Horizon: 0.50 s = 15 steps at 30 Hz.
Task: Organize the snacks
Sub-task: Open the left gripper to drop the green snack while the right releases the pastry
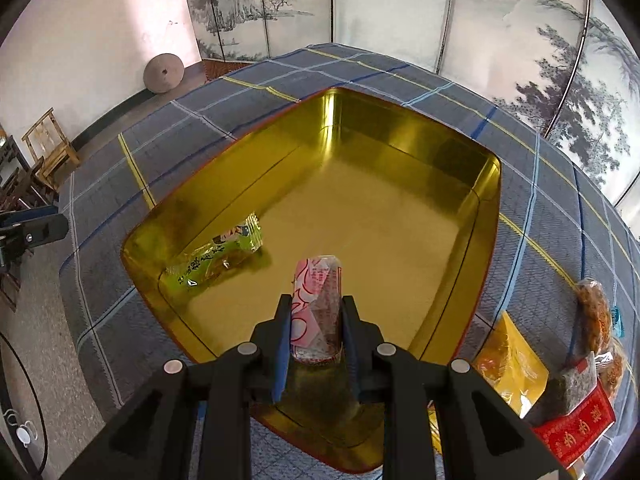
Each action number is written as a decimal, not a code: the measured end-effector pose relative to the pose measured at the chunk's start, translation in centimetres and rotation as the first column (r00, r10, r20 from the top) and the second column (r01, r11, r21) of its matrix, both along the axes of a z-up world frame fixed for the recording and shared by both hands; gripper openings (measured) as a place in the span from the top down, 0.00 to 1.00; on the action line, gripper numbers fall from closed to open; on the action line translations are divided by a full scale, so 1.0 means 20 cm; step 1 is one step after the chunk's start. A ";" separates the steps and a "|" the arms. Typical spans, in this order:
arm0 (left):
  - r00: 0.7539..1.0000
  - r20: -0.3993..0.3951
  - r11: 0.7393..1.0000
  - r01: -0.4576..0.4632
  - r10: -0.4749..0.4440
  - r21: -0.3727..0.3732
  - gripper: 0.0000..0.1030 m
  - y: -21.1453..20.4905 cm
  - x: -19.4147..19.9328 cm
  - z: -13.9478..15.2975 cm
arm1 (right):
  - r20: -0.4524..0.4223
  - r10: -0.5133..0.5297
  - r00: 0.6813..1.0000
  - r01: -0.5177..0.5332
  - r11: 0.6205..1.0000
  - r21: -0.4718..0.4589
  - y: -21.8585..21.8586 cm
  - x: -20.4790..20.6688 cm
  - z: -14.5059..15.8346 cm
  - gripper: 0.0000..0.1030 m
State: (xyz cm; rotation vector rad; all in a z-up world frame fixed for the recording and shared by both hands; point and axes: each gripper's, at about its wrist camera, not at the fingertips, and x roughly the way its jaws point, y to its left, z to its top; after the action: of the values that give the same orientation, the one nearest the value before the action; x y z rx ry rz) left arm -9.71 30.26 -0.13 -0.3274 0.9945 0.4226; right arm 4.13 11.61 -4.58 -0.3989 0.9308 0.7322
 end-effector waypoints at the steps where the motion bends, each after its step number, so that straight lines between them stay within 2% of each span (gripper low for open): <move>1: 1.000 -0.001 1.000 -0.002 0.002 -0.001 0.59 0.00 0.00 0.00 | 0.001 0.002 1.000 -0.002 1.000 -0.001 0.00 0.00 0.00 0.77; 11: 1.000 -0.014 1.000 0.012 -0.013 -0.012 0.57 -0.03 0.01 -0.02 | -0.005 0.004 1.000 -0.004 1.000 0.003 0.00 0.00 0.00 0.77; 12: 1.000 -0.015 1.000 0.015 -0.015 -0.012 0.57 -0.04 0.01 -0.02 | -0.006 0.004 1.000 -0.004 1.000 0.007 0.00 0.00 0.00 0.75; 14: 0.999 -0.016 0.999 0.028 -0.028 -0.015 0.56 -0.06 0.02 -0.02 | 0.000 -0.002 1.000 0.002 1.000 0.010 -0.01 0.00 0.01 0.65; 15: 0.999 -0.018 0.999 0.035 -0.035 -0.014 0.54 -0.08 0.03 -0.02 | 0.003 -0.004 1.000 0.004 1.000 0.015 -0.01 0.00 0.02 0.56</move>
State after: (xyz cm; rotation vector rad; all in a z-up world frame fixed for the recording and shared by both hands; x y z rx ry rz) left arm -9.14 28.75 -0.55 -0.3187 1.0198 0.3876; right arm 4.05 11.35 -4.12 -0.3843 0.9228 0.7344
